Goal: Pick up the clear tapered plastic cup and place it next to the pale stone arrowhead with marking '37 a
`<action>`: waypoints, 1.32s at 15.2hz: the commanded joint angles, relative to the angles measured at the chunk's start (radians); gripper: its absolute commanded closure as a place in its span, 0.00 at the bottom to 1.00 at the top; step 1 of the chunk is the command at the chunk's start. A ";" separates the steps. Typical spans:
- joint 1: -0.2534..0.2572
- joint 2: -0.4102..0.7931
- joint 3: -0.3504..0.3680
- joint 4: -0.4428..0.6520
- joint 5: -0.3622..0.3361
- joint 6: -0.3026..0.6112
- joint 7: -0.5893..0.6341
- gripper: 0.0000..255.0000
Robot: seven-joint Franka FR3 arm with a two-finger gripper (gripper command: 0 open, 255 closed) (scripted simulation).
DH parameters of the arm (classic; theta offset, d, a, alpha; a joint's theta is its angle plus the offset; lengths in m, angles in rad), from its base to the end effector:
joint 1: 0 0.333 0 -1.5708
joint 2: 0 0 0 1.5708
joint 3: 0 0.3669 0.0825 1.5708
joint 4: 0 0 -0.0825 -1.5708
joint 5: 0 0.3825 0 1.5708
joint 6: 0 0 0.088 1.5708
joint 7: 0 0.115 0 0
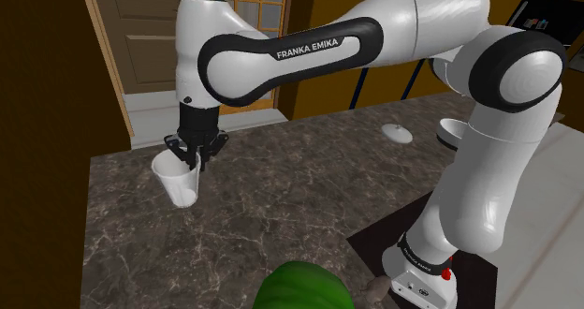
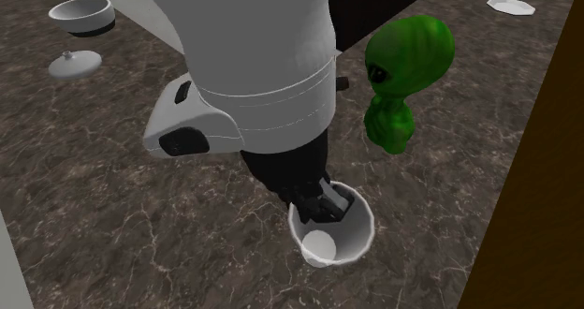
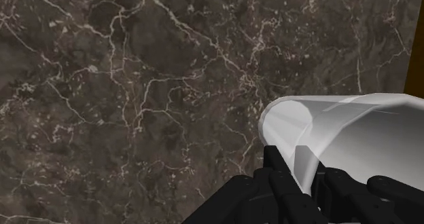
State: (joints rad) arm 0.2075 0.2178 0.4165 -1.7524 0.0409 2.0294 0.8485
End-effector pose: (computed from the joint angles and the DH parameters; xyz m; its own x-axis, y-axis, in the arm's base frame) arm 0.5264 0.3571 0.5023 0.9679 -0.2474 -0.0443 -0.2512 -0.9579 -0.1390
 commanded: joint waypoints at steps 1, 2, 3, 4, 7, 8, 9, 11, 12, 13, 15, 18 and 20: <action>0.000 -0.006 0.001 0.022 0.002 -0.028 0.002 1.00; 0.000 -0.008 0.001 0.033 0.002 -0.041 0.002 1.00; 0.000 -0.011 0.001 0.043 0.003 -0.053 0.003 1.00; 0.000 -0.013 0.002 0.054 0.004 -0.066 0.004 1.00; 0.000 -0.018 0.002 0.089 0.005 -0.105 0.006 1.00; 0.000 -0.019 0.003 0.101 0.005 -0.118 0.007 1.00; 0.000 -0.020 0.003 0.113 0.005 -0.131 0.008 1.00; 0.000 -0.021 0.003 0.139 0.005 -0.157 0.010 1.00; 0.001 -0.021 0.004 0.152 0.005 -0.171 0.012 1.00; 0.001 -0.021 0.004 0.165 0.004 -0.184 0.013 1.00; 0.002 -0.020 0.004 0.194 0.003 -0.211 0.016 1.00; 0.004 -0.016 0.005 0.238 0.001 -0.252 0.020 1.00; -0.002 -0.062 0.008 0.182 0.020 -0.238 0.017 1.00</action>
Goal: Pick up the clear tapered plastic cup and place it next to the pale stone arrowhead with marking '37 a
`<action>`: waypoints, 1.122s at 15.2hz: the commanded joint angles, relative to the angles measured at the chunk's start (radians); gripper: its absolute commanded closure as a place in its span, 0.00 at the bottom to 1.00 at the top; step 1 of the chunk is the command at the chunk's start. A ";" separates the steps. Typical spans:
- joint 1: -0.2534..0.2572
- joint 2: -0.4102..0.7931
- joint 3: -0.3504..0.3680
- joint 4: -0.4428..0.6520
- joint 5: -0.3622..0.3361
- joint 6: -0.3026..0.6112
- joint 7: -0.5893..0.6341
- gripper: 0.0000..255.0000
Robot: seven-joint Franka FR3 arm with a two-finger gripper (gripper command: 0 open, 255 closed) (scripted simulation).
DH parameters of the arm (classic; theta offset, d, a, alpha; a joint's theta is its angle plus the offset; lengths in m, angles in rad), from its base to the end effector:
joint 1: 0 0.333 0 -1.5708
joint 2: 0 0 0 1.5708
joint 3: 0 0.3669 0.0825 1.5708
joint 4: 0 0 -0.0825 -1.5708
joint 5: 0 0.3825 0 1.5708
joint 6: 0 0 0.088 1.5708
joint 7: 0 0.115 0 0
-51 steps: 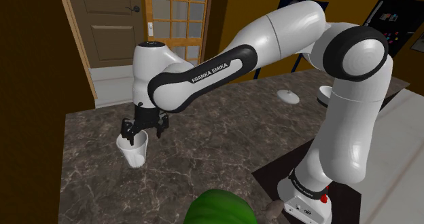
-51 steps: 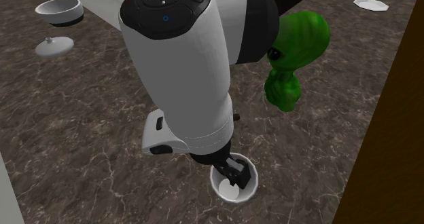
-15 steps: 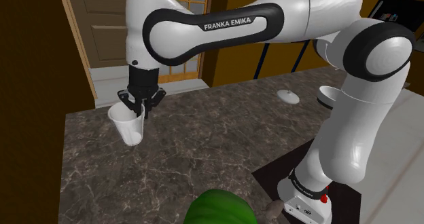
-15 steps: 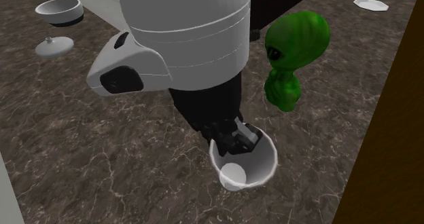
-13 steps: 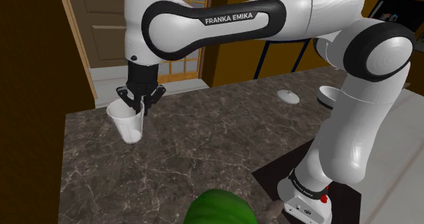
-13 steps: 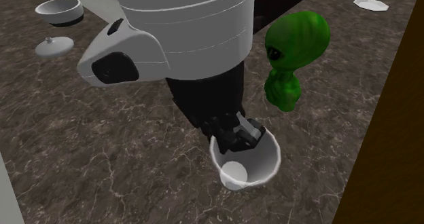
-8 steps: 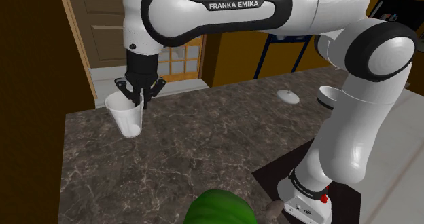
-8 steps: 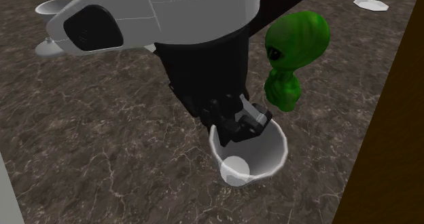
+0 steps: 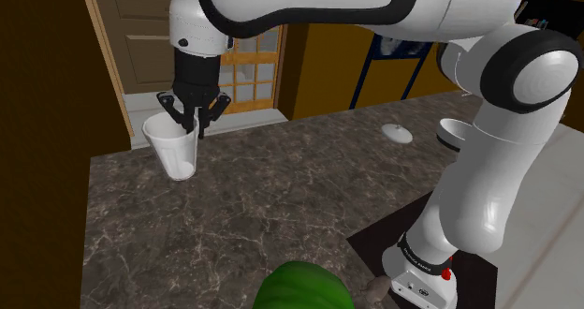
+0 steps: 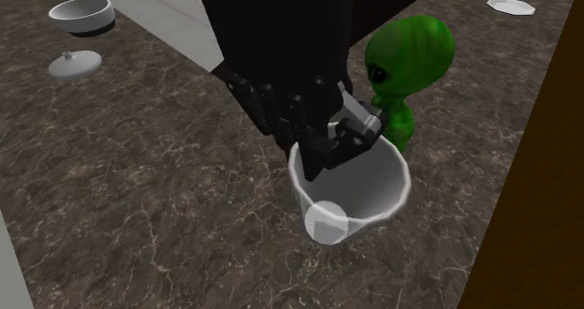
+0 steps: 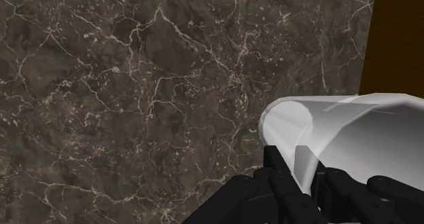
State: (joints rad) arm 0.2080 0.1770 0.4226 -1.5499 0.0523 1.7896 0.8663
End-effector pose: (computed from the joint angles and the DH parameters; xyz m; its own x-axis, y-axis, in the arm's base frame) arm 0.5175 0.3552 0.6018 0.9678 -0.2478 -0.0447 -0.2516 -0.9579 -0.1385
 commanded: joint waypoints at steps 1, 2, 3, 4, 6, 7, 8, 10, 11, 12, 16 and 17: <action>-0.008 -0.065 0.004 -0.075 0.027 0.015 -0.005 1.00; -0.011 -0.109 0.005 -0.126 0.046 0.026 -0.010 1.00; -0.013 -0.152 0.006 -0.175 0.064 0.035 -0.015 1.00; -0.014 -0.195 0.007 -0.222 0.083 0.042 -0.019 1.00; -0.012 -0.278 0.006 -0.309 0.119 0.053 -0.028 1.00; -0.009 -0.320 0.005 -0.350 0.137 0.056 -0.032 1.00; -0.005 -0.360 0.004 -0.390 0.154 0.057 -0.036 1.00; 0.007 -0.441 0.000 -0.464 0.187 0.056 -0.041 1.00; 0.013 -0.480 -0.002 -0.500 0.202 0.054 -0.043 1.00; 0.021 -0.520 -0.004 -0.533 0.217 0.050 -0.044 1.00; 0.059 -0.676 -0.012 -0.657 0.271 0.025 -0.040 1.00; 0.070 -0.714 -0.014 -0.685 0.284 0.016 -0.037 1.00</action>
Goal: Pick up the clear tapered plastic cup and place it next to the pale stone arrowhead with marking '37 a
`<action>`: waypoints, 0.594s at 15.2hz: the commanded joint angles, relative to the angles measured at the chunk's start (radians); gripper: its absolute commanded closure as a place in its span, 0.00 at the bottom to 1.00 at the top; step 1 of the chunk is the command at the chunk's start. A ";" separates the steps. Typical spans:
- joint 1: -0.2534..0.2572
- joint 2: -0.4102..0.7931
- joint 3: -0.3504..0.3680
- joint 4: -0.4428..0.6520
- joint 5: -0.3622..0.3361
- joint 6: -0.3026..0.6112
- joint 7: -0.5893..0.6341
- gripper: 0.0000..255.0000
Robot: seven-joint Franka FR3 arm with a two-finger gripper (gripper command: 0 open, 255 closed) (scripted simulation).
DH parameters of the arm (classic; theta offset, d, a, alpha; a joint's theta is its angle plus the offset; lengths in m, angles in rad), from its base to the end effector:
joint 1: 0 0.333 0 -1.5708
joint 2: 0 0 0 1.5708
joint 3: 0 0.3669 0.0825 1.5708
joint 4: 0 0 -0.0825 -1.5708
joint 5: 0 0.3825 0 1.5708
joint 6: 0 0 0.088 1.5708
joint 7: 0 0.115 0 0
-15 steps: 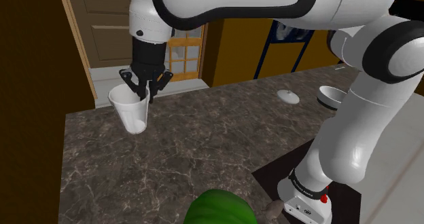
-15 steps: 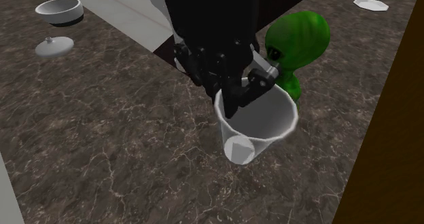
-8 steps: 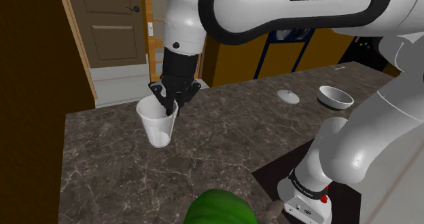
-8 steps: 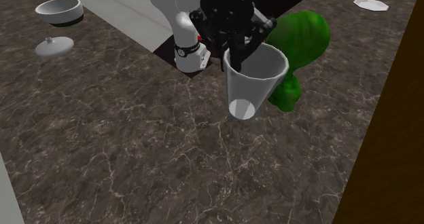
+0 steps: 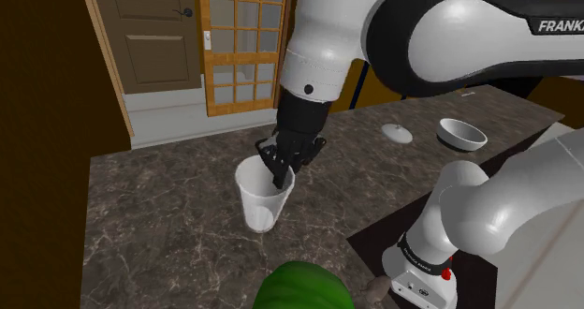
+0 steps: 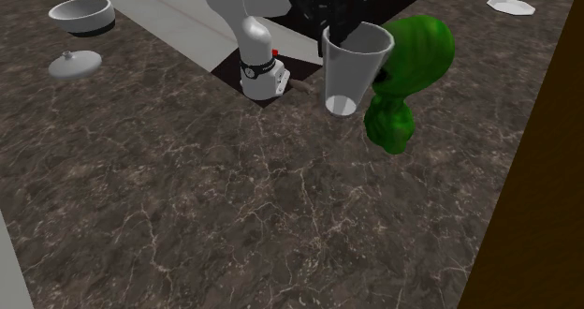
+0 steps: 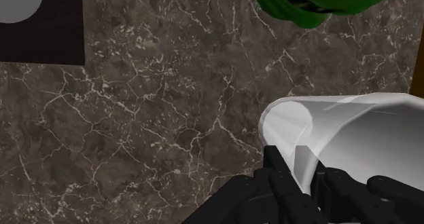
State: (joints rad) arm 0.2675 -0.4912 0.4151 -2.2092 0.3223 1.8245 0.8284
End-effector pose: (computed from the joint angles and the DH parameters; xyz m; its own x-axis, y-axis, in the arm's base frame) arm 0.2743 0.3027 0.5959 0.9680 -0.2471 -0.0438 -0.2509 -0.9582 -0.1377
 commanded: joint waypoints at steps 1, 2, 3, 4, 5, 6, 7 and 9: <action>0.023 -0.084 -0.008 -0.052 0.025 -0.029 0.005 1.00; 0.035 -0.122 -0.009 -0.078 0.036 -0.040 0.010 1.00; 0.047 -0.160 -0.010 -0.102 0.047 -0.052 0.016 1.00; 0.060 -0.198 -0.011 -0.126 0.058 -0.065 0.023 1.00; 0.073 -0.236 -0.012 -0.148 0.068 -0.079 0.031 1.00; 0.087 -0.273 -0.012 -0.169 0.078 -0.094 0.040 1.00; 0.101 -0.310 -0.012 -0.189 0.087 -0.110 0.050 1.00; 0.130 -0.384 -0.010 -0.225 0.106 -0.143 0.072 1.00</action>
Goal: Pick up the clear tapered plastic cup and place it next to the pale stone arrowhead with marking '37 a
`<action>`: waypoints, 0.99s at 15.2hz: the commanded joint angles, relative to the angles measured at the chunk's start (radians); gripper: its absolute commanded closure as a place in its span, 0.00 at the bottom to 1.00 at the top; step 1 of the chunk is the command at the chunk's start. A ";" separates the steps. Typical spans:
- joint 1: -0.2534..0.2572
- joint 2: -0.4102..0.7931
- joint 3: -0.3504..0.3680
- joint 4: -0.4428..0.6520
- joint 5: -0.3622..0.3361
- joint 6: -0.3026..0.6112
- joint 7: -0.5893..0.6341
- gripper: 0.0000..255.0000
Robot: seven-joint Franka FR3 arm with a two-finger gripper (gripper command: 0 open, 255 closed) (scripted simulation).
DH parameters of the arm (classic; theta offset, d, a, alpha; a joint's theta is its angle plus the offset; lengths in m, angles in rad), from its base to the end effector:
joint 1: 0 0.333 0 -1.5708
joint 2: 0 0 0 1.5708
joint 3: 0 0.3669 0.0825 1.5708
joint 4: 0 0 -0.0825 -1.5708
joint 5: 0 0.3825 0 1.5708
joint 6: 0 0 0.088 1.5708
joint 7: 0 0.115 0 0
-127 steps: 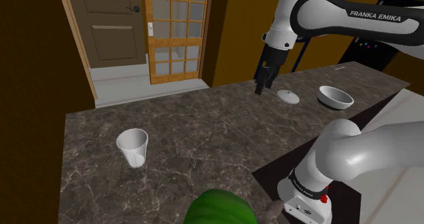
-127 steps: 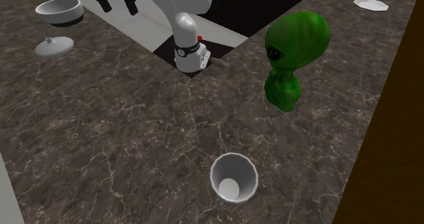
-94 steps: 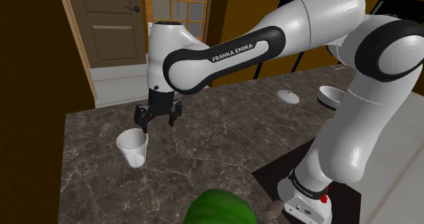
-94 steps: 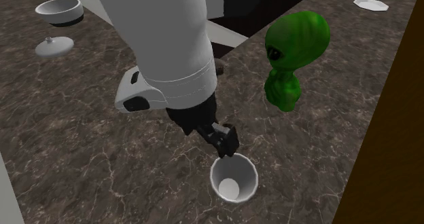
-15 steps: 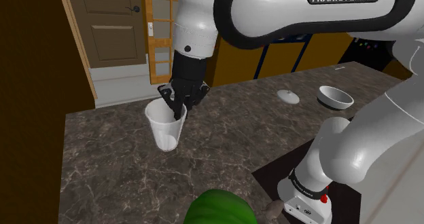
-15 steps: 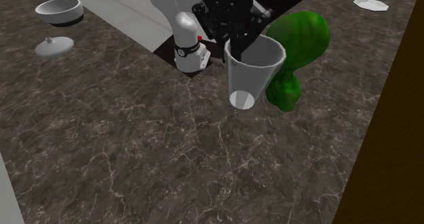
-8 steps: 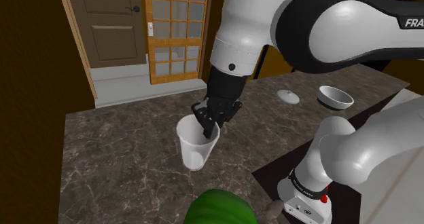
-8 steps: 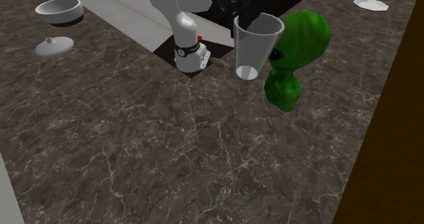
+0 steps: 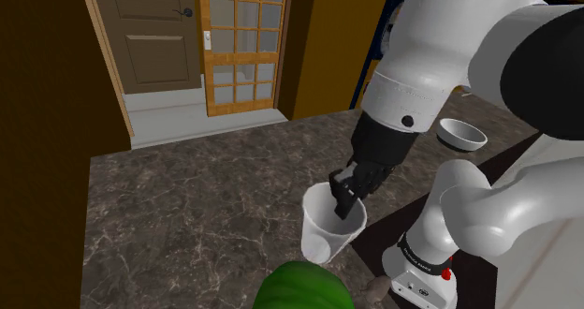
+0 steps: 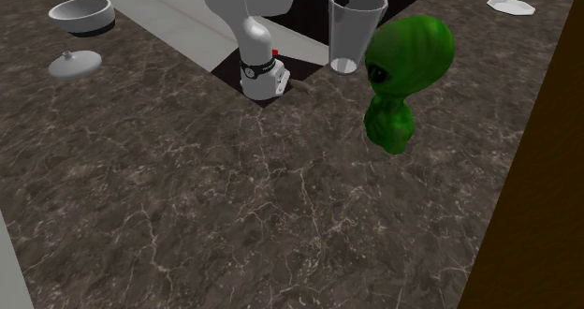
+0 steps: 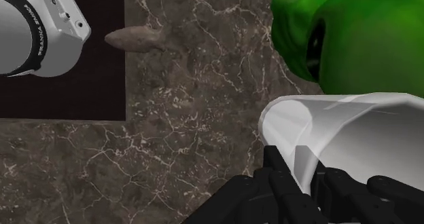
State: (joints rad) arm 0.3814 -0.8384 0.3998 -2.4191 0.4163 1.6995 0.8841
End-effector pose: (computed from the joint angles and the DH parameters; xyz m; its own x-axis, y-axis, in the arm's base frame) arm 0.1469 0.2655 0.5882 0.9680 -0.2470 -0.0442 -0.2508 -0.9581 -0.1383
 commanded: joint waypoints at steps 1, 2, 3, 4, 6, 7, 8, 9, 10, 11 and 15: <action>0.030 -0.074 0.006 -0.032 0.022 -0.036 0.029 1.00; 0.045 -0.110 0.008 -0.047 0.031 -0.055 0.043 1.00; 0.061 -0.145 0.010 -0.061 0.040 -0.074 0.057 1.00; 0.076 -0.181 0.013 -0.074 0.049 -0.094 0.073 1.00; 0.108 -0.249 0.020 -0.096 0.068 -0.135 0.107 1.00; 0.124 -0.283 0.024 -0.105 0.078 -0.156 0.125 1.00; 0.140 -0.315 0.028 -0.113 0.088 -0.178 0.144 1.00; 0.156 -0.347 0.033 -0.119 0.099 -0.199 0.164 1.00; 0.172 -0.378 0.039 -0.124 0.110 -0.221 0.184 1.00; 0.188 -0.408 0.045 -0.128 0.121 -0.243 0.205 1.00; 0.255 -0.526 0.077 -0.131 0.175 -0.338 0.304 1.00</action>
State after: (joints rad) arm 0.6166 -1.3306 0.4681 -2.5534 0.5749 1.3930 1.1560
